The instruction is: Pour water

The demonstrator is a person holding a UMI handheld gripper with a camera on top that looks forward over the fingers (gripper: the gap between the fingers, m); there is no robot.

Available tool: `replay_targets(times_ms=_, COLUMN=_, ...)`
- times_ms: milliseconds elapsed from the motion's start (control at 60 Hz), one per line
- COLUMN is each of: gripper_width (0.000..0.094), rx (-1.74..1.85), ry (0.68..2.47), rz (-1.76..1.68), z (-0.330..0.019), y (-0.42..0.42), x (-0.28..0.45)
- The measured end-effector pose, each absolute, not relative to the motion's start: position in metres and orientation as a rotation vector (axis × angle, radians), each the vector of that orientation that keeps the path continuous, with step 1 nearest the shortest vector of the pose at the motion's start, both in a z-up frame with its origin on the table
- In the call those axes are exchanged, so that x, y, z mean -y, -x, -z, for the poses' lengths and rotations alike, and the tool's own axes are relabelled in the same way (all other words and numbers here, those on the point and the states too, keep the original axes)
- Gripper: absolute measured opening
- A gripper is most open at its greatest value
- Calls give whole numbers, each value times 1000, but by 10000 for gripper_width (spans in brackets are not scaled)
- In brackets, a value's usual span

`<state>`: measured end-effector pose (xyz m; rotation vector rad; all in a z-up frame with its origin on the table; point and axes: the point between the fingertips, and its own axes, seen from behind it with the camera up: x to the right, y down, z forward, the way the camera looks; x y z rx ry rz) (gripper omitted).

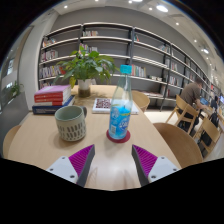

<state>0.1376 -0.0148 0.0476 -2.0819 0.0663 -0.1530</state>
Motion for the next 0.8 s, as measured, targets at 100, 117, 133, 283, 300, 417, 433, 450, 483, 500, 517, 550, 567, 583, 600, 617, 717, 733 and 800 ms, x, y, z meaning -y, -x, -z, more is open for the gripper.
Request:
replay_targets(times_ms=100, gripper_width=752, rx=-52, ry=2112, rz=138, z=-56, y=-104, x=54)
replay_targets(times_ms=117, gripper_width=753, rx=-50, ry=2117, rz=129, z=-60, y=-98, x=61)
replay_targets(times_ms=133, gripper_width=753, rx=-49, ry=2119, rz=120, z=-63, y=-91, x=67)
replay_targets(times_ms=283, gripper_width=754, rx=-54, ry=2089, rz=56, z=-113, y=-38, x=104)
replay_targets(times_ms=300, gripper_width=752, rx=-57, ry=2082, rz=52, z=-119, y=-33, x=107)
replay_targets(times_ms=417, gripper_width=751, rx=-59, ry=2040, rz=34, z=-161, y=-4, x=120)
replay_targets(times_ms=433, gripper_width=752, rx=-56, ry=2032, rz=33, z=-167, y=0, x=122)
replay_targets(times_ms=450, gripper_width=752, rx=-55, ry=2025, rz=31, z=-173, y=4, x=125)
replay_targets(times_ms=483, gripper_width=751, rx=-56, ry=2012, rz=27, z=-183, y=11, x=130)
replay_targets(times_ms=500, gripper_width=752, rx=-56, ry=2005, rz=25, z=-188, y=14, x=132)
replay_targets(times_ms=517, gripper_width=752, rx=-54, ry=1999, rz=22, z=-192, y=15, x=130)
replay_targets(times_ms=550, gripper_width=749, rx=-52, ry=1985, rz=21, z=-201, y=21, x=134)
replay_targets(times_ms=567, gripper_width=750, rx=-53, ry=1980, rz=22, z=-205, y=23, x=136)
replay_targets(times_ms=583, gripper_width=749, rx=-53, ry=1974, rz=21, z=-206, y=25, x=137)
replay_targets(times_ms=600, gripper_width=749, rx=-53, ry=1972, rz=22, z=-208, y=27, x=138)
replay_targets(times_ms=617, gripper_width=749, rx=-53, ry=1970, rz=23, z=-211, y=29, x=140)
replay_targets(times_ms=717, gripper_width=748, rx=-38, ry=1962, rz=43, z=-224, y=38, x=148)
replay_targets(times_ms=733, gripper_width=750, rx=-34, ry=1959, rz=44, z=-226, y=36, x=150)
replay_targets(times_ms=800, gripper_width=750, rx=-27, ry=1950, rz=41, z=-238, y=43, x=154)
